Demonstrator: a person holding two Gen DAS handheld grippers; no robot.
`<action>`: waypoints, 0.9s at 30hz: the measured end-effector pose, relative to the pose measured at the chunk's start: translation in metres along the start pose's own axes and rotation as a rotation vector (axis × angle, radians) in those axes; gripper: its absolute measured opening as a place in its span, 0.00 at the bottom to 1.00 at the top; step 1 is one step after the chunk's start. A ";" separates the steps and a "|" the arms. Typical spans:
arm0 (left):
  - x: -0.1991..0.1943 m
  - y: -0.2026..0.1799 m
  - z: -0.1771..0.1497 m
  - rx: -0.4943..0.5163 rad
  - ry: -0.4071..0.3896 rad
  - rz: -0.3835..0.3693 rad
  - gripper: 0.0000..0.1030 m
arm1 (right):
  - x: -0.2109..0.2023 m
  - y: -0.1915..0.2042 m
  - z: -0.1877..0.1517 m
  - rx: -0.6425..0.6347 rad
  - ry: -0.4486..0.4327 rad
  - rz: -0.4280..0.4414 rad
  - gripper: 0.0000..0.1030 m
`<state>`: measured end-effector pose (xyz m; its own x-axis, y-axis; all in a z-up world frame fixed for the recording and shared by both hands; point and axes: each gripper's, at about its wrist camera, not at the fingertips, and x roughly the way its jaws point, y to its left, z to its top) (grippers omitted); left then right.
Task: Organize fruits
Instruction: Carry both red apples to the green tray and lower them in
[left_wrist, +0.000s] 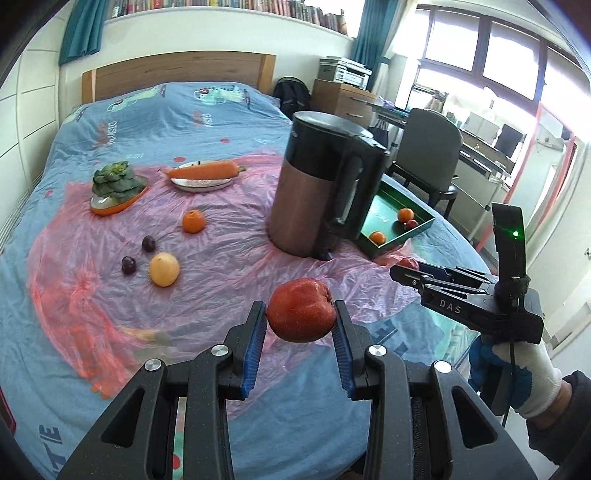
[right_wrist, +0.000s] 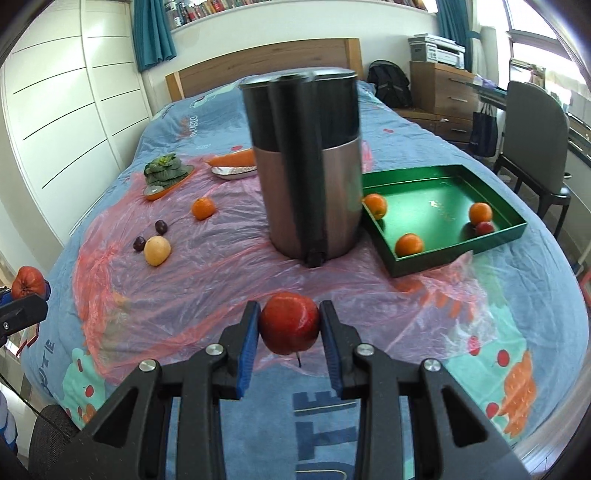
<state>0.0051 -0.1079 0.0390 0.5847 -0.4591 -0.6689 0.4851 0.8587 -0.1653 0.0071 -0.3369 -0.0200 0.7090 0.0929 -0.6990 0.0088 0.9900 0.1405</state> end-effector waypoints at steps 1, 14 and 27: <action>0.002 -0.007 0.005 0.015 -0.001 -0.010 0.30 | -0.003 -0.009 0.000 0.014 -0.008 -0.010 0.25; 0.071 -0.105 0.067 0.171 0.006 -0.169 0.30 | -0.011 -0.116 0.024 0.145 -0.097 -0.147 0.25; 0.215 -0.153 0.119 0.241 0.069 -0.151 0.30 | 0.039 -0.200 0.080 0.186 -0.175 -0.241 0.25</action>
<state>0.1336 -0.3654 0.0066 0.4525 -0.5539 -0.6989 0.7087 0.6991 -0.0952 0.0896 -0.5401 -0.0189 0.7808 -0.1764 -0.5994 0.3074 0.9436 0.1228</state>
